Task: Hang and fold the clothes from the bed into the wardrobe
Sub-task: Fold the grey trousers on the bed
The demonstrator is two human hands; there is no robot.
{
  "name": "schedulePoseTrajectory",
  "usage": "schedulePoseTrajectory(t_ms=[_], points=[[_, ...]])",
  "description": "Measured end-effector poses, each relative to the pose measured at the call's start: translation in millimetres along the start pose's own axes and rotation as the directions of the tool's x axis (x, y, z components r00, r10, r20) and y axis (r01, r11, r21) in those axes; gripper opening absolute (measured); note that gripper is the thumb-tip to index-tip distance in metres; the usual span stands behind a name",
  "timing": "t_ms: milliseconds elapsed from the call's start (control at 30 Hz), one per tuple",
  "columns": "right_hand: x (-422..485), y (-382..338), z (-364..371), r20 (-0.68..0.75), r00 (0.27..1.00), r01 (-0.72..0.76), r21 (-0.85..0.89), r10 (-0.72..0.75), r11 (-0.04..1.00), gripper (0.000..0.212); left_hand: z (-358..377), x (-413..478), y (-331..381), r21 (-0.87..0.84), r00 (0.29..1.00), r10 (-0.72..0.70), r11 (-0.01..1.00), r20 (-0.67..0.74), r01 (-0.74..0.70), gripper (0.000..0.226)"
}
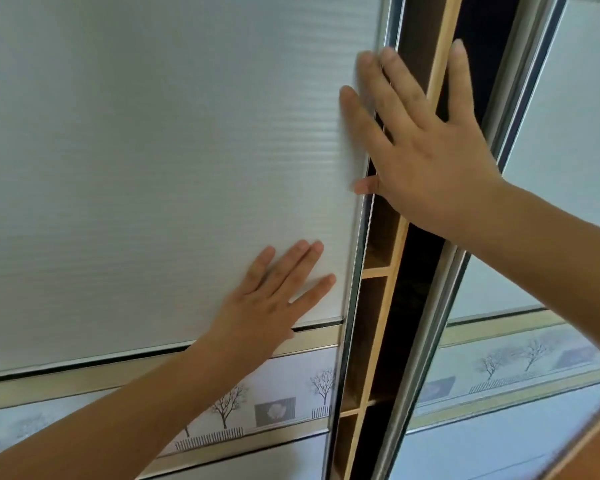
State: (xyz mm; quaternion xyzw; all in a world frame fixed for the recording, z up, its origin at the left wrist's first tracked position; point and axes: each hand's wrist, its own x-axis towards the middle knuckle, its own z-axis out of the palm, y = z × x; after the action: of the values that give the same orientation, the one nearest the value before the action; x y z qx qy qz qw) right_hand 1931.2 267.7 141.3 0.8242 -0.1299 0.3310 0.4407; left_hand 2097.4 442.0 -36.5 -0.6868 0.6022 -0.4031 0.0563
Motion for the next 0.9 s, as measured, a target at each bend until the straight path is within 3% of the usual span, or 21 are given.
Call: schedulePoseTrajectory(t_ms=[333, 900], points=[[-22.5, 28.1, 14.1, 0.05, 0.994, -0.098, -0.084, 0.102, 0.992, 0.096, 8.1, 42.8, 33.4, 0.005, 0.996, 0.033, 0.999, -0.084, -0.032, 0.113], [-38.1, 37.6, 14.9, 0.171, 0.959, -0.173, -0.271, 0.224, 0.947, 0.084, 1.6, 74.1, 53.3, -0.04, 0.988, 0.122, 0.991, -0.097, -0.126, 0.084]])
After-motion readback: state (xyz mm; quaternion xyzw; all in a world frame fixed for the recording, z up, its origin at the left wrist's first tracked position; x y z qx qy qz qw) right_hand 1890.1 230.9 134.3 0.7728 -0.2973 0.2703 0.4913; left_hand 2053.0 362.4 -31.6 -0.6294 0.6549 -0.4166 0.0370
